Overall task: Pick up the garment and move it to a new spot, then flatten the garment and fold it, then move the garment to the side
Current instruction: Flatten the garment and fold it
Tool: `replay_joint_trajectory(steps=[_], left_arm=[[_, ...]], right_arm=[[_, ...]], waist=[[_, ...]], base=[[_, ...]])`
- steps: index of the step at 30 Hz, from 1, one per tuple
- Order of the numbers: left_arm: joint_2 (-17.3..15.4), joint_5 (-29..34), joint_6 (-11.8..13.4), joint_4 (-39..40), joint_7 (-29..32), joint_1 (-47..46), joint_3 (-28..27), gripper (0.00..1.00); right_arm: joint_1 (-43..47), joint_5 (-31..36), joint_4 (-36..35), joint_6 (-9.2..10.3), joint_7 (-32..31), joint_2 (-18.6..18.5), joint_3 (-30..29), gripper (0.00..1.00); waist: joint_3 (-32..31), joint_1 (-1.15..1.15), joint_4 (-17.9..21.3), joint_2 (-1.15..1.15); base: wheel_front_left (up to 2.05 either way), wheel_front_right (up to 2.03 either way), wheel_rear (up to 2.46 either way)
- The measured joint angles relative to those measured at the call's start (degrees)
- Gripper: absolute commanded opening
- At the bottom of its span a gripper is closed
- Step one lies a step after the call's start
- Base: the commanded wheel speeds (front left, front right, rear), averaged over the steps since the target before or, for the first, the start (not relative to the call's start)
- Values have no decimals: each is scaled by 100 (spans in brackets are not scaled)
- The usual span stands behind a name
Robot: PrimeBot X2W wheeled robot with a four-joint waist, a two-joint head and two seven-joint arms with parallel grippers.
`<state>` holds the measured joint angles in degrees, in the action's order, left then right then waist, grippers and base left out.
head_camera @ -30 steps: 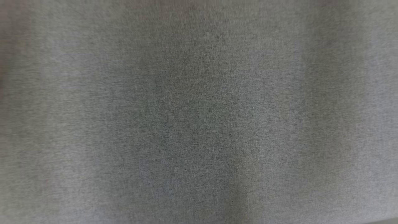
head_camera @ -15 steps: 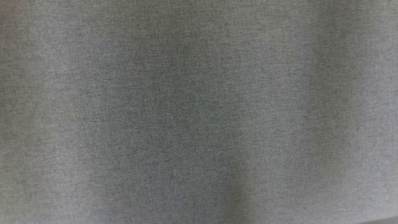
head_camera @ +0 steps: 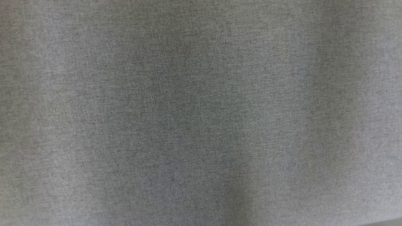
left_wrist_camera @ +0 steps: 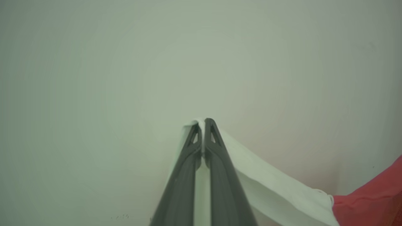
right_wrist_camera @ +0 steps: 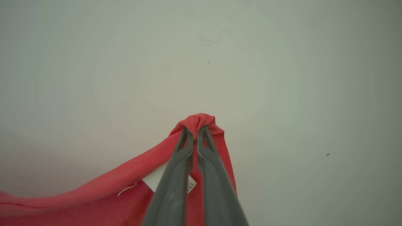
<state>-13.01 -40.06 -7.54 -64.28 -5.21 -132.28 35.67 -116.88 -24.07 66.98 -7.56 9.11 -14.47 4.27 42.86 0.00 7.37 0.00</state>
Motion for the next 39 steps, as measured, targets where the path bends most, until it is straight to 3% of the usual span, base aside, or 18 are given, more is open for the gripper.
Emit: replay_joint_trajectory(steps=[6,13,20,26,31,39], left_arm=[[-69,-330,0,-14,-168,293,73,0],[-124,-721,0,489,-515,1315,313,0],[-444,-1234,0,1248,-861,2805,421,0],[-630,-1559,15,2015,-954,4188,245,0],[-817,-1594,354,2983,-967,5388,-45,0],[-1222,-1433,1148,5021,-982,7920,-558,0]], right_arm=[[66,49,65,0,45,24,118,0],[761,-62,-91,0,1,34,532,0],[2101,-793,-542,0,-66,-9,977,0],[3578,-1646,-1322,0,-104,-279,1313,0],[4912,-2180,-2053,0,-185,-587,1640,0],[6648,-2641,-3144,0,-209,-934,1946,0]], waist=[[-2,0,-101,0],[-303,0,-210,0],[-867,0,-270,-1],[-1473,1,-295,-1],[-1986,1,-312,-1],[-2677,2,-313,-2]], base=[[0,0,0],[0,0,0],[0,0,0],[0,0,0],[0,0,0],[0,0,0]])
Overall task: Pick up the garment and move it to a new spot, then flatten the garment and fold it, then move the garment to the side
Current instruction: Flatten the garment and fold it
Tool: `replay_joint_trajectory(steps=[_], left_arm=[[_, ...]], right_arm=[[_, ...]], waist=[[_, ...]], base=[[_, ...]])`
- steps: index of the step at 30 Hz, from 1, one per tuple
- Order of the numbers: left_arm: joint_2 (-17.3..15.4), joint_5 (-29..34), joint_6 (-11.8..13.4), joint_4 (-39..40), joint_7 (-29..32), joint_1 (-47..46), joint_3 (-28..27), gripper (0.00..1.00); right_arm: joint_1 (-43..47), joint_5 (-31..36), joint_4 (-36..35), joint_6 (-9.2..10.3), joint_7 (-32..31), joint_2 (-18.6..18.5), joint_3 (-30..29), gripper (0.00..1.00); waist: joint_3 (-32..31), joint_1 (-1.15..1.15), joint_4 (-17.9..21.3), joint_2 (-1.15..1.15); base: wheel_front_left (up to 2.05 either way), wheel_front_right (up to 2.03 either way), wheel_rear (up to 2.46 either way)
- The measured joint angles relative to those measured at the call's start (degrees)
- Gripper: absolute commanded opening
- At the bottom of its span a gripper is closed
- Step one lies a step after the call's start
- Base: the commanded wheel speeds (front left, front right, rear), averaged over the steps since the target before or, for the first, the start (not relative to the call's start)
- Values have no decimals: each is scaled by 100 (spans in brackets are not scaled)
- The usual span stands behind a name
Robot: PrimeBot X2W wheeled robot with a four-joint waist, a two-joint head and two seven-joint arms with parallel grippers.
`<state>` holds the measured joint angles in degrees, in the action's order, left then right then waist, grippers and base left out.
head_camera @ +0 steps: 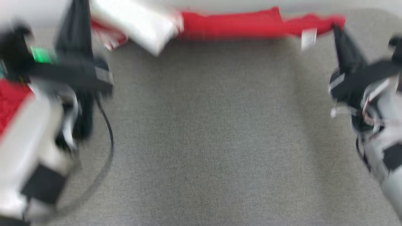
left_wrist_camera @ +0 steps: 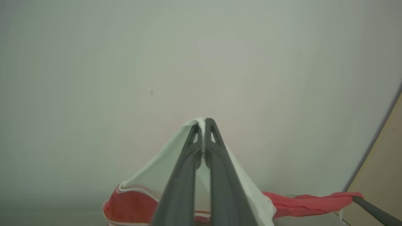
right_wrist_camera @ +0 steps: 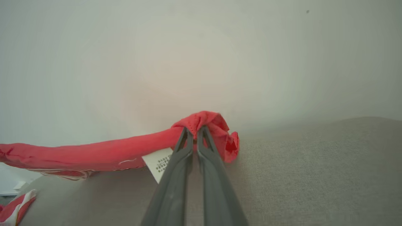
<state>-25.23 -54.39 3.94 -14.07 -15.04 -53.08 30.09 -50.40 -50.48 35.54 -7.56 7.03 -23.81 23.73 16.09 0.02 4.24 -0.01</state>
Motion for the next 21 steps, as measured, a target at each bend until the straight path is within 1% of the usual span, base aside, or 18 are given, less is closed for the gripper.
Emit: replay_joint_trajectory(steps=[3,5,7,9,12,17,21], left_arm=[[-32,13,265,669,-1,949,-125,0],[-21,60,386,1039,0,1547,-151,0],[-19,86,471,1311,0,2094,-148,0],[49,91,542,1537,-1,2571,-218,0],[166,96,589,1766,-1,3214,-266,0],[381,145,565,1775,0,4092,-361,0],[526,142,474,1716,-1,4724,-511,0]], right_arm=[[622,-71,-320,0,-16,-79,-9,0],[1034,-88,-512,0,-16,-121,-45,0],[1423,-97,-683,0,-9,-124,-127,0],[1802,-130,-834,0,-19,-115,-261,0],[2317,-141,-1032,0,-31,-102,-475,0],[3214,-99,-1265,0,-47,-26,-867,0],[3891,38,-1448,0,-131,44,-1101,0]], waist=[[-198,0,-9,0],[-308,0,-26,0],[-398,0,-50,0],[-472,0,-82,0],[-554,0,-134,0],[-706,-1,-212,1],[-875,-1,-261,1]], base=[[0,0,0],[0,0,0],[0,0,0],[0,0,0],[0,0,0],[0,0,0],[0,0,0]])
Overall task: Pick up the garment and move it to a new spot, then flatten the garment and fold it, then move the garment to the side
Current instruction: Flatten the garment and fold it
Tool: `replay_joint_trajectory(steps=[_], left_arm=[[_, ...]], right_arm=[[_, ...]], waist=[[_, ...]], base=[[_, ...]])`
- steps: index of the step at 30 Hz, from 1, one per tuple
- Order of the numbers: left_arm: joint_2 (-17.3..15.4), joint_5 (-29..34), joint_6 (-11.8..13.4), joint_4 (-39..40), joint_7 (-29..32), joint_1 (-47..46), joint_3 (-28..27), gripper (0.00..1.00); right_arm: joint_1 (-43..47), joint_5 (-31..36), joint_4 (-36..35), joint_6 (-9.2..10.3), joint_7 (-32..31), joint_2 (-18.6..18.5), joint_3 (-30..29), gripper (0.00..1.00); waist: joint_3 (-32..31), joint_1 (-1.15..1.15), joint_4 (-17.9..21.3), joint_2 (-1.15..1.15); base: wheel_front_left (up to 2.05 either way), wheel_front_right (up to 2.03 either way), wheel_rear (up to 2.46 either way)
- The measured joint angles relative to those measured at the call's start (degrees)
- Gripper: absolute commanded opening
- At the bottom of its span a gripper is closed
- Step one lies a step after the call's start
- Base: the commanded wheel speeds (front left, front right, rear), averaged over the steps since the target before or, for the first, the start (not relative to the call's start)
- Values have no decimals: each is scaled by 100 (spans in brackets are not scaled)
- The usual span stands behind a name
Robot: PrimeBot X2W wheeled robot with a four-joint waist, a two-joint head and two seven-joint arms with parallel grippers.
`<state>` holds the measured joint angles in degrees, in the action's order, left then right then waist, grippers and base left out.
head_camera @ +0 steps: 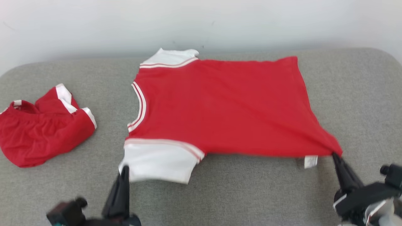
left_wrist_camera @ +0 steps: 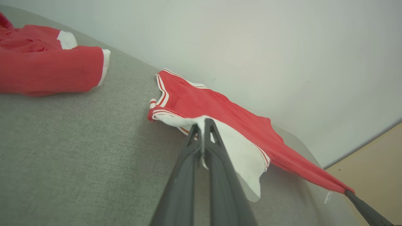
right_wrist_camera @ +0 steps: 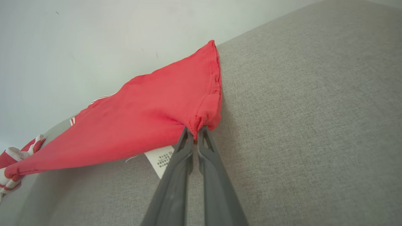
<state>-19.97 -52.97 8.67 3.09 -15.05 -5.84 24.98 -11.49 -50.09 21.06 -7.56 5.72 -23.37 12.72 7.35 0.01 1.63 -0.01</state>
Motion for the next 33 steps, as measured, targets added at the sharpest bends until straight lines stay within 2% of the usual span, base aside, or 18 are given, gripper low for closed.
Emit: replay_joint_trajectory(steps=[8,18,25,33], left_arm=[[430,45,-167,-332,0,1096,179,0],[492,-33,-264,-512,44,1646,152,0],[447,-12,-342,-615,152,1561,249,0],[235,181,-465,-750,387,821,280,0]], right_arm=[[1203,582,-443,0,-332,358,-464,0],[2293,1137,-926,0,-887,692,-1203,0],[2464,1549,-1195,0,-1230,1096,-1501,0],[2093,1604,-1228,0,-1445,1303,-1536,0]], waist=[[-350,0,-94,0],[-674,0,-217,0],[-696,0,-221,1],[-643,-1,-117,1]], base=[[0,0,0],[0,0,0],[0,0,0],[0,0,0]])
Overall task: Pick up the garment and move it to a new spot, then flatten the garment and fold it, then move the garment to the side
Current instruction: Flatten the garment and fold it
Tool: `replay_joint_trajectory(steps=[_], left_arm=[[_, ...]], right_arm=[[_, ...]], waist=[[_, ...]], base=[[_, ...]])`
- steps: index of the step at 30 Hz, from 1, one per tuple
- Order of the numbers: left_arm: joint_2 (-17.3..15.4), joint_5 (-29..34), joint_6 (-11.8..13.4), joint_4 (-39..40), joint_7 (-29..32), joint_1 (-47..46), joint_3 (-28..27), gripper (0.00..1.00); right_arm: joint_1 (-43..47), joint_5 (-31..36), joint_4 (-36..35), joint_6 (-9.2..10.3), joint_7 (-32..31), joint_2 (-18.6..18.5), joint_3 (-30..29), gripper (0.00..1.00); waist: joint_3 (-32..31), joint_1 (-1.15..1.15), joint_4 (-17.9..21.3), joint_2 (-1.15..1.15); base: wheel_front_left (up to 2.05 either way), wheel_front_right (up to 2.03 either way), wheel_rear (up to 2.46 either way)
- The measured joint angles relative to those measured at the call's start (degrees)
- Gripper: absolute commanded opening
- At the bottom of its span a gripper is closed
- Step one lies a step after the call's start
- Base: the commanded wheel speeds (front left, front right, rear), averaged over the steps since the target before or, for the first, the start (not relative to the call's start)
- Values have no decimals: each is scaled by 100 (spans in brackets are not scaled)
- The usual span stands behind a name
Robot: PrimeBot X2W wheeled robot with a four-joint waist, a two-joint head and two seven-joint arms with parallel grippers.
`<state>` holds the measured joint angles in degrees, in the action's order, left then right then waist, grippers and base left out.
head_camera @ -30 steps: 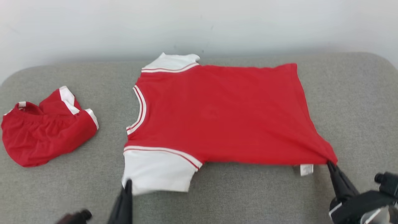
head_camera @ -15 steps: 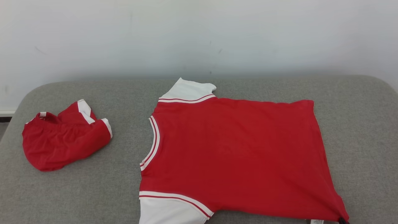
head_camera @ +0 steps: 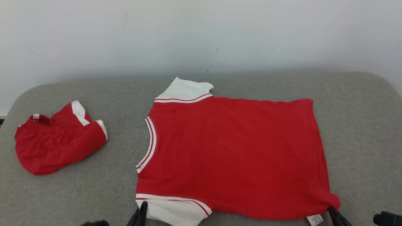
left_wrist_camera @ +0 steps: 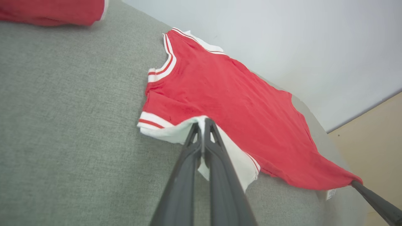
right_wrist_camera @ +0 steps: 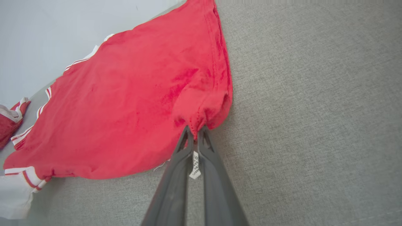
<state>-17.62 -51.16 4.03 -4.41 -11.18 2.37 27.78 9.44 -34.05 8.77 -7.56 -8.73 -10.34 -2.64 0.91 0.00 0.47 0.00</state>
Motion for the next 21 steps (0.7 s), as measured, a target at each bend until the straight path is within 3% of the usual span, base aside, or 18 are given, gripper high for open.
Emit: replay_joint_trajectory(steps=[8,21], left_arm=[[-116,123,-196,-407,342,-1105,-40,0],[-31,110,-775,-2321,539,-3099,-157,0]], right_arm=[[-777,-175,218,0,-201,16,87,0],[-2271,-231,1156,0,-151,10,254,0]], waist=[[116,0,159,0],[703,-1,426,0]], base=[[0,0,0],[0,0,0]])
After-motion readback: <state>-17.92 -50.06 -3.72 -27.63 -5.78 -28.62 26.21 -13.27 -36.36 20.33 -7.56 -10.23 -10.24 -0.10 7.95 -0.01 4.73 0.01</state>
